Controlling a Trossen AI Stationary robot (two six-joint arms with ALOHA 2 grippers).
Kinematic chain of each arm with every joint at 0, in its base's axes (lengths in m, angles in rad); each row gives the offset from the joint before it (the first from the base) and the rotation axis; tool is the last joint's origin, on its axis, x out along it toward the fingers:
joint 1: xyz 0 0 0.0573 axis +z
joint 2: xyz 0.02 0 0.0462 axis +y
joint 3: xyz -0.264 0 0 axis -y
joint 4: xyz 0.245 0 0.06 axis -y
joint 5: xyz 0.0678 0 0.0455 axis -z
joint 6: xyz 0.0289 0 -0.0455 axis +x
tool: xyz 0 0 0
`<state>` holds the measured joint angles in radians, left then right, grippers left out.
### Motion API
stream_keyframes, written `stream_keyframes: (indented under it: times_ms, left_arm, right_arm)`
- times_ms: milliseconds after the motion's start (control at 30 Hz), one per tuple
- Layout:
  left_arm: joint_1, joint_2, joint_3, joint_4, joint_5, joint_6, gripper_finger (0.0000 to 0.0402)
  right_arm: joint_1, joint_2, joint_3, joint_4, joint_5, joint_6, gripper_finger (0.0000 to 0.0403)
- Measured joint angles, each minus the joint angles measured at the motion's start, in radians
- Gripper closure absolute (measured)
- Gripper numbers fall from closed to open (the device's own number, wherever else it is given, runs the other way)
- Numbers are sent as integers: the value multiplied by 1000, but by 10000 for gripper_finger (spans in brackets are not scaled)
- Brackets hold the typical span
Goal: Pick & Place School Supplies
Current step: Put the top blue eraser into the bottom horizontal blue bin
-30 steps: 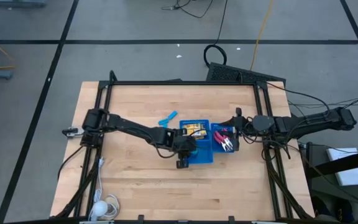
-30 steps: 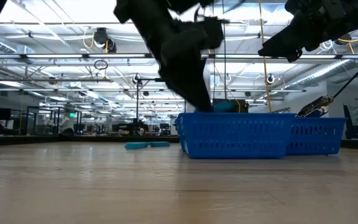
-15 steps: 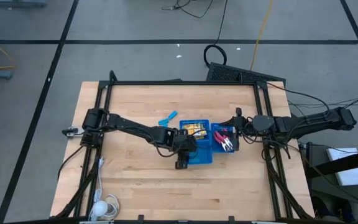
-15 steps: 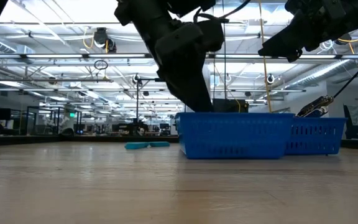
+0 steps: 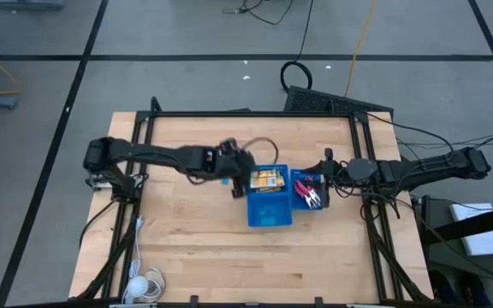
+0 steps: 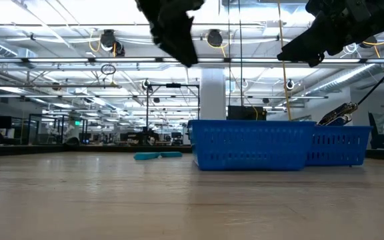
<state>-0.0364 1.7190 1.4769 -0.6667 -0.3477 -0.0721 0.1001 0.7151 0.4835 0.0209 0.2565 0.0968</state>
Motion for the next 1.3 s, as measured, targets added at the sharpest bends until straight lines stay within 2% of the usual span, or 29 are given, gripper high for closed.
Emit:
stream_keyframes:
  times_ms: [133, 233, 333, 567, 833, 967, 1300]
  left_arm:
    - [75, -19, -1, -77, -88, -101, 157]
    - [130, 4, -2, -104, -98, -206, 154]
    - [178, 48, -2, -129, -96, -249, 153]
    - [269, 160, -3, -124, 79, -251, 158]
    - [319, 248, -3, -137, 98, -256, 158]
    - [329, 266, -3, -136, 140, -256, 158]
    - [331, 271, -3, -132, 143, -252, 158]
  right_arm:
    - [0, 0, 0, 3, 0, -3, 271]
    - [0, 0, 0, 4, 0, -3, 271]
    - [0, 0, 0, 4, 0, -2, 271]
    - [0, 0, 0, 4, 0, 3, 271]
    - [0, 0, 0, 4, 0, 0, 271]
    - [0, 0, 0, 4, -1, 0, 271]
    - [0, 0, 0, 4, -1, 0, 271]
